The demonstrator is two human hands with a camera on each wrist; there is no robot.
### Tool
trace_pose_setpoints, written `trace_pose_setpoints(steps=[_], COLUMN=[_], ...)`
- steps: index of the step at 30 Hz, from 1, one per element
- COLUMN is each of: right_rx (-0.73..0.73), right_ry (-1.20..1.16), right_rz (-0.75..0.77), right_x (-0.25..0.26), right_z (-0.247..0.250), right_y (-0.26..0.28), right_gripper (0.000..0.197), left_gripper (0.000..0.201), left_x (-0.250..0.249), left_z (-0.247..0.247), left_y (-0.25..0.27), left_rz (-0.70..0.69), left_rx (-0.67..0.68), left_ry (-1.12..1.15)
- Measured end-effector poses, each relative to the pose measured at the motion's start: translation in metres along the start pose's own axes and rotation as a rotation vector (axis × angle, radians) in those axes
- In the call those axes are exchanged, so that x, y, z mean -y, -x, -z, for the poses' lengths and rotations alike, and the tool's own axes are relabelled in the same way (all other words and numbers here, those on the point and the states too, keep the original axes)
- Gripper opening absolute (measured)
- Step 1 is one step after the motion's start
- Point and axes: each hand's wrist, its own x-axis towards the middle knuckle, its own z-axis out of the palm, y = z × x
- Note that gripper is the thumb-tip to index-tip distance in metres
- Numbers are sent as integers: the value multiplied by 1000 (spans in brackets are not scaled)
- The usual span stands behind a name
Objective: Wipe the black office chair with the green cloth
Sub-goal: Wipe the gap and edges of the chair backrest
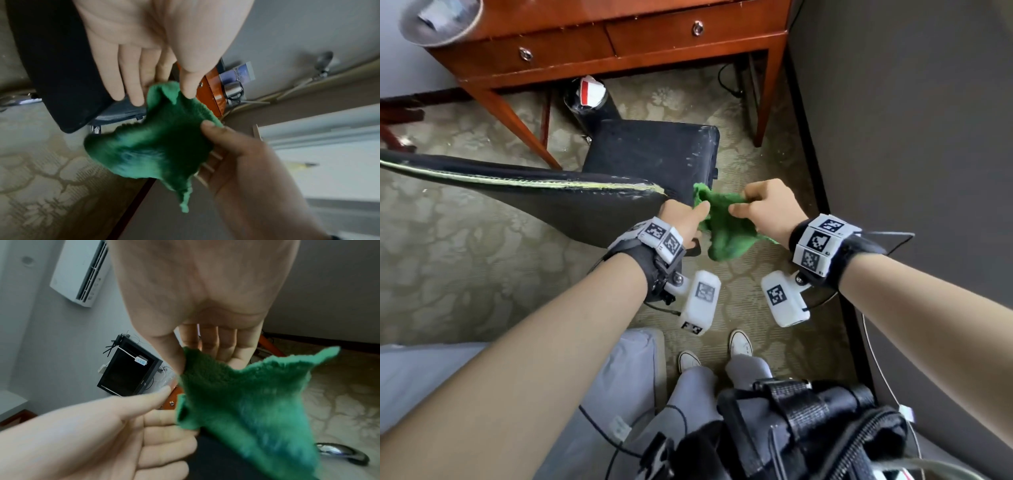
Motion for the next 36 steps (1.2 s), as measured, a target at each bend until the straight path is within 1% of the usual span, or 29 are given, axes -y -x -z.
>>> trace_pose_setpoints(steps=[2,3,4,6,8,9,10,11,12,13,14,15,16,18,20,22,27,29,34,36], right_rx=[-23,-34,-36,-12,3,-3,-10,-19,-28,-33,-30,-25,-28,-54,-91,-117,-180,-200,-192,-194], right_ry=[-65,-69,-68,-89,-114,-119,-119,-108,-91,-73,-52,-17,31,77,16,-85,-208,-266,-407,-421], right_rz=[-8,7,24,47,40,39,42,47,52,57,70,91,122,183,189,150,94,53,-69,-85], right_x=[3,5,8,12,16,17,18,19,21,23,25,29,33,39,41,41,40,41,47,49], right_z=[-3,-7,-10,-21,-34,-41,-49,-56,-63,-69,-75,-79,-83,-86,-87,-89,-95,-95,-97,-99], right_y=[-3,-4,-7,-11,-14,-16,-19,-21,-22,-22,-23,-23,-23,-21,-21,-22,-21,-23,-28,-25], right_gripper=[29,25,21,19,16,13,12,10,8,5,6,8,8,2,16,23,5,6,9,7], left_gripper=[43,40,31,14,7,9,17,28,41,52,57,56,50,38,33,30,28,29,28,27], left_x=[7,10,13,13,8,7,6,4,2,0,0,1,2,3,1,1,1,1,1,1], left_z=[8,15,22,40,59,68,78,88,98,107,115,121,124,127,127,125,124,124,124,123], left_y=[6,12,19,38,53,54,53,50,46,42,36,30,26,20,17,18,18,17,16,16], left_rz=[-78,-158,-254,-496,-815,-961,-1052,-1058,-1011,-933,-846,-773,-731,-728,-724,-693,-671,-670,-659,-639], left_rx=[-15,-13,-16,-63,-205,-295,-381,-438,-466,-480,-482,-476,-473,-477,-484,-486,-482,-484,-488,-494], left_ry=[-234,-374,-497,-611,-684,-741,-813,-896,-980,-1051,-1104,-1134,-1137,-1112,-1065,-1023,-1008,-1004,-999,-999])
